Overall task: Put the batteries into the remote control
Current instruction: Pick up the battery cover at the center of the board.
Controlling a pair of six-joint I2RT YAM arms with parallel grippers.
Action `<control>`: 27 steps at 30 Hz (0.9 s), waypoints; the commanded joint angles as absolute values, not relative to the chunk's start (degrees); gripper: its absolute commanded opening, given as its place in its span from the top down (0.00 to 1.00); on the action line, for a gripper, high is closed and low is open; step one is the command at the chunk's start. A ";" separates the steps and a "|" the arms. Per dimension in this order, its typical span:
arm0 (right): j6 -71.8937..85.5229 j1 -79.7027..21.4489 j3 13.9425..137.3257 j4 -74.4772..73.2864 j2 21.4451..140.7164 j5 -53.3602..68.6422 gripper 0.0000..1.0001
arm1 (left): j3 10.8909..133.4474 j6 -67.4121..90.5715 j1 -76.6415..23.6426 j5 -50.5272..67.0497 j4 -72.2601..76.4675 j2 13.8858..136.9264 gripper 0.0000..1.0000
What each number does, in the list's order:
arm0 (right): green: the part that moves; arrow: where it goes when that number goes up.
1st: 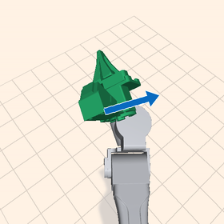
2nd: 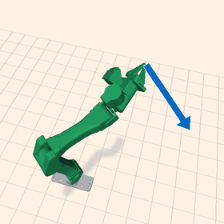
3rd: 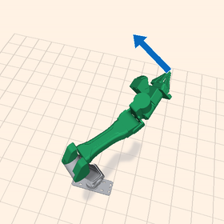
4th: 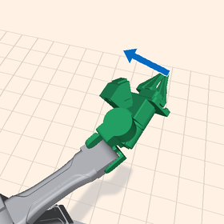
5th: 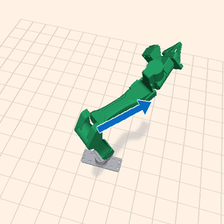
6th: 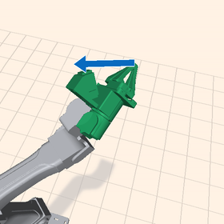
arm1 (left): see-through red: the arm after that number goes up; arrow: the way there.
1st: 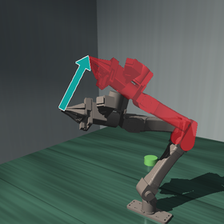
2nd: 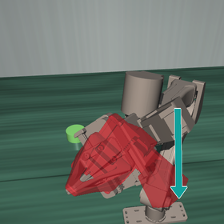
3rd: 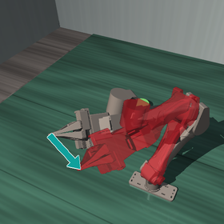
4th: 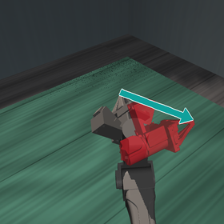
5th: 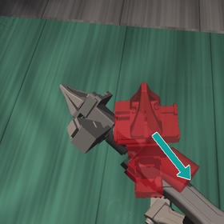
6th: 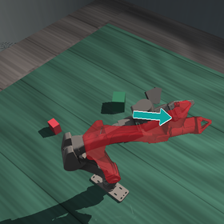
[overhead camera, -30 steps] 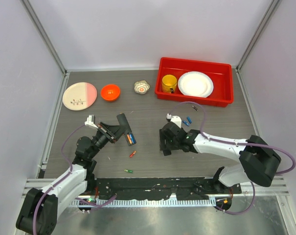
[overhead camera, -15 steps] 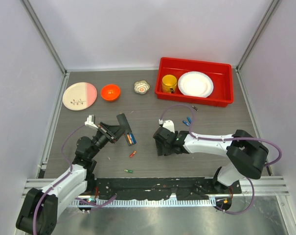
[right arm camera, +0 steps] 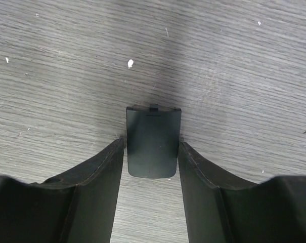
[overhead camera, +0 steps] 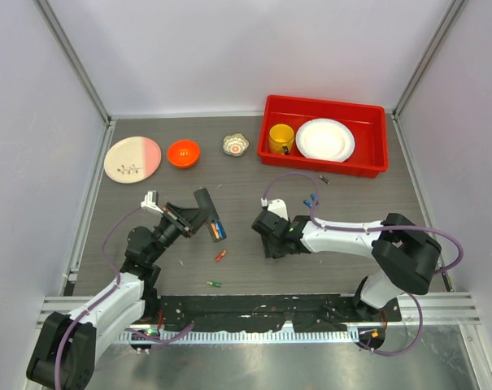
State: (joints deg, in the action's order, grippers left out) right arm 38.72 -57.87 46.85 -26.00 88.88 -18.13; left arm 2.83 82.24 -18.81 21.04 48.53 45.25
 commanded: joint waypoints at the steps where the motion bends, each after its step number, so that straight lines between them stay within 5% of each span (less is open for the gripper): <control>1: 37.18 -58.89 46.32 -30.14 92.63 -14.68 0.49 | 1.67 81.91 -18.99 21.27 50.80 45.09 1.00; 9: 37.79 -58.97 46.14 -29.97 92.03 -14.76 0.73 | 1.41 81.65 -18.99 21.18 50.71 45.09 1.00; 12: 39.37 -58.89 47.02 -30.49 86.34 -16.52 0.98 | 1.58 81.39 -19.07 20.92 50.80 45.88 1.00; 18: 39.03 -58.97 57.55 -40.40 75.86 -16.97 0.99 | 4.57 80.86 -19.16 20.31 53.87 51.40 1.00; 27: 33.32 -61.08 76.01 -55.00 77.16 -13.54 0.99 | 9.22 81.21 -21.96 15.38 60.20 59.06 1.00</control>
